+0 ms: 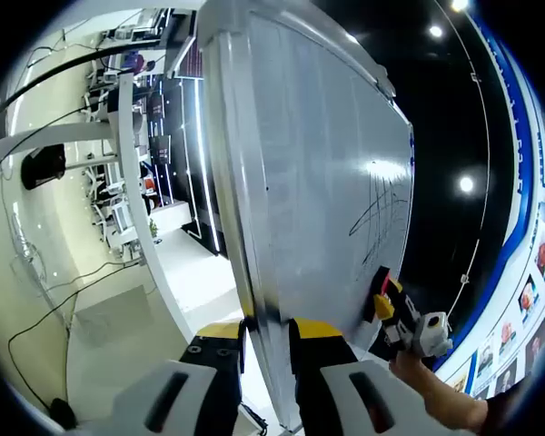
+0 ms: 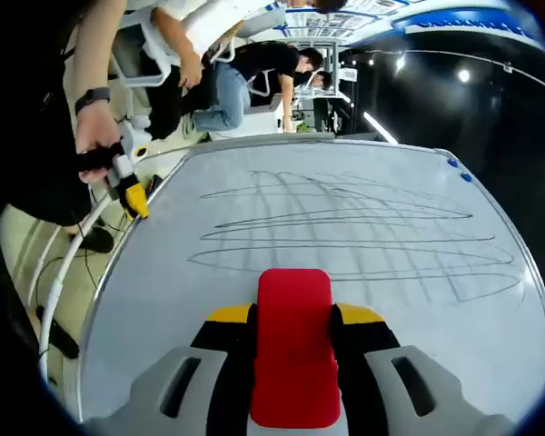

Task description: Wipe the writing off the whiteboard with the eraser

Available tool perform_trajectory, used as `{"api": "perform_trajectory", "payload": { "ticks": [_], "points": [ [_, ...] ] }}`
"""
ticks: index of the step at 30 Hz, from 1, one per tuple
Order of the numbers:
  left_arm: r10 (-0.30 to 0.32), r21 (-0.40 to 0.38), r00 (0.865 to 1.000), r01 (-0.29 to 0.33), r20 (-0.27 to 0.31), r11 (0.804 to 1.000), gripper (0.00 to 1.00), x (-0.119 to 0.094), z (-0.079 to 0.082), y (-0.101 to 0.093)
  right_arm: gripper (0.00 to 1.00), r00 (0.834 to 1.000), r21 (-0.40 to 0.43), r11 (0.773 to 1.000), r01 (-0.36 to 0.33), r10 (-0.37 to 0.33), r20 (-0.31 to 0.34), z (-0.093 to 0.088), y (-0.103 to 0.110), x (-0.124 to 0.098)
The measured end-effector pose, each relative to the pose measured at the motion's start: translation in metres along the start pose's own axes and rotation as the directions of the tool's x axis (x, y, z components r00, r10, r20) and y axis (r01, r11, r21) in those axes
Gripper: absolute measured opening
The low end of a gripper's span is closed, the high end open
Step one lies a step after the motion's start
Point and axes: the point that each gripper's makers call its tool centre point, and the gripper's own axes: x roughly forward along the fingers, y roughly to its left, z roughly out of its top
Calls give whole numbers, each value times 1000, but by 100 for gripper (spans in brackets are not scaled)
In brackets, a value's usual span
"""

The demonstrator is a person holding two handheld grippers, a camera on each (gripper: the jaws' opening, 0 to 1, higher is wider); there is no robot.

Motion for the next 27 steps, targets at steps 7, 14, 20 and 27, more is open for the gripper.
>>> {"api": "perform_trajectory", "payload": {
  "ticks": [7, 14, 20, 27],
  "points": [
    [-1, 1, 1000, 1, 0, 1000, 22, 0, 0, -1, 35, 994, 82, 992, 101, -103, 26, -3, -109, -9],
    [-1, -4, 1000, 1, 0, 1000, 22, 0, 0, 0, 35, 991, 223, 970, 98, -115, 65, -13, -186, -14],
    [9, 2, 1000, -9, 2, 1000, 22, 1, 0, 1, 35, 997, 108, 992, 60, -65, 48, -25, -217, -14],
    [-1, 6, 1000, 1, -3, 1000, 22, 2, 0, 4, 35, 996, 120, 992, 50, -58, 69, -23, -233, -14]
  ]
}}
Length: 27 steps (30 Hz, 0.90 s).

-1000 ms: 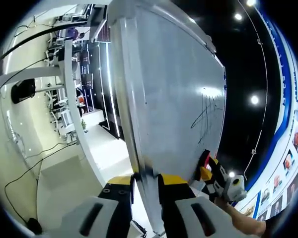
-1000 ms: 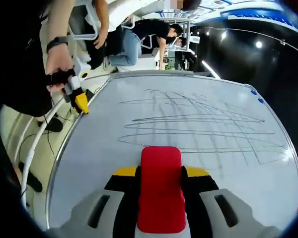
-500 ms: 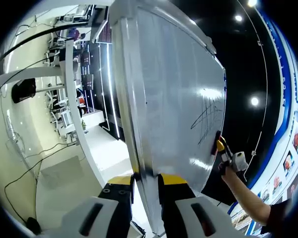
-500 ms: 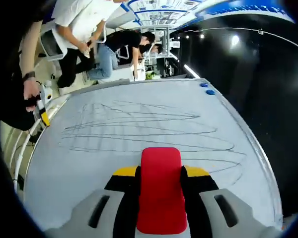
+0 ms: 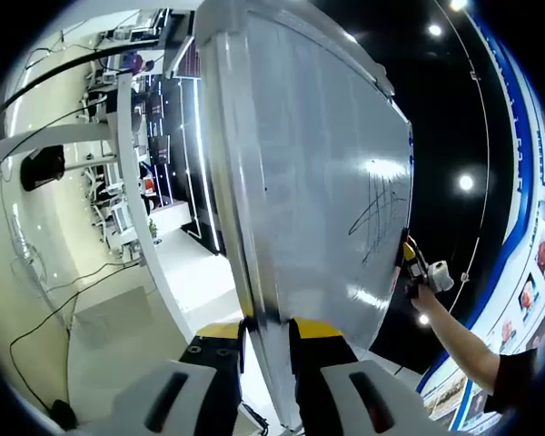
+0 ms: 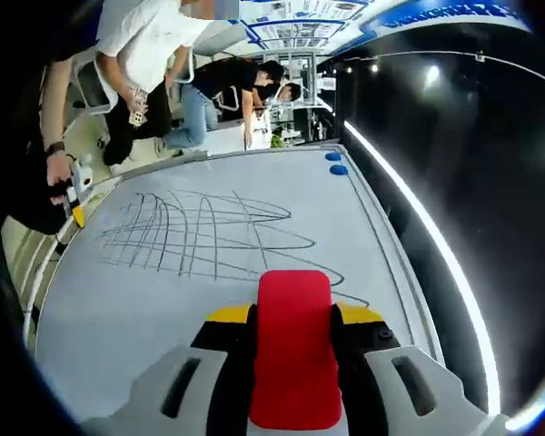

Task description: Wipe the writing off the whiteboard with the eraser

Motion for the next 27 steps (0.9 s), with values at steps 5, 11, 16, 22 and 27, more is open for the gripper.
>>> {"api": "perform_trajectory", "payload": {
  "ticks": [5, 11, 16, 22, 27],
  "points": [
    [-2, 8, 1000, 2, 3, 1000, 22, 0, 0, 0, 35, 999, 2, 999, 43, -43, -1, 3, -23, -2],
    [16, 19, 1000, -16, 9, 1000, 22, -1, -1, -2, 35, 996, 24, 996, 88, -88, 11, 5, -15, -2],
    [16, 6, 1000, -16, 24, 1000, 22, -2, 0, -1, 35, 997, 7, 998, 68, -68, 23, 5, 2, 2],
    [7, 21, 1000, -8, 26, 1000, 22, -2, -1, -3, 35, 999, -2, 999, 49, -49, 15, 4, 10, 2],
    [-5, 16, 999, 4, 36, 1000, 21, -2, 0, -3, 35, 999, -30, 998, 54, -54, 5, 5, 17, 4]
  ]
}}
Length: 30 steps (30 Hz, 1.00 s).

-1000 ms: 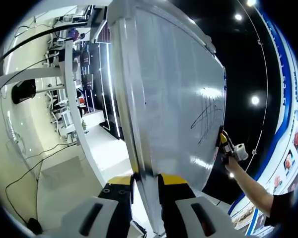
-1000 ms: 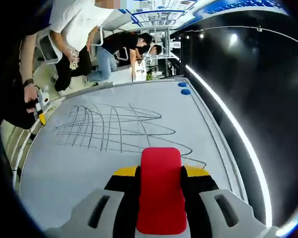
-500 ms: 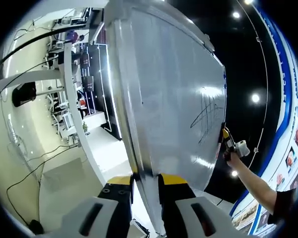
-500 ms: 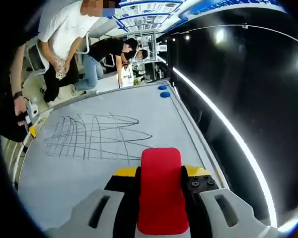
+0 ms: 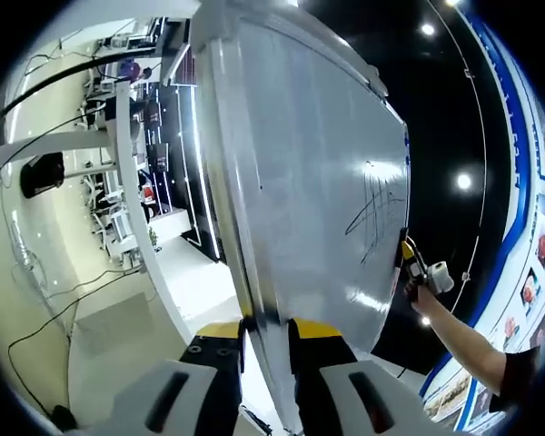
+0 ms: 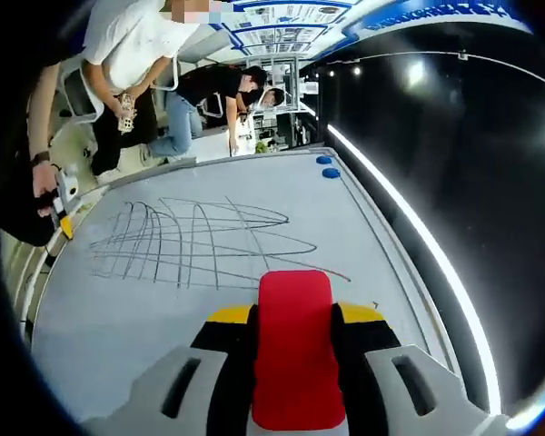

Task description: Wipe the writing off the whiteboard with the eraser

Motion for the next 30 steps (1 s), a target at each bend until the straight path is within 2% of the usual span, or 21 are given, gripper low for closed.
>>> {"api": "perform_trajectory", "payload": {
  "ticks": [6, 14, 24, 30],
  "points": [
    [0, 4, 1000, 0, 6, 1000, 21, 0, 0, -1, 35, 999, -19, 999, -29, 29, -22, -1, 11, 1],
    [1, -16, 1000, 0, 11, 1000, 21, 0, 0, 0, 35, 999, -4, 999, -39, 39, -10, -2, 26, 1],
    [2, -3, 1000, -2, 0, 1000, 21, 0, -1, -1, 35, 1000, 7, 1000, 2, -2, 11, -2, 40, 0],
    [5, -4, 1000, -5, -1, 1000, 22, 0, -1, -1, 35, 1000, -2, 1000, -21, 21, 9, -2, 53, 0]
  ]
}}
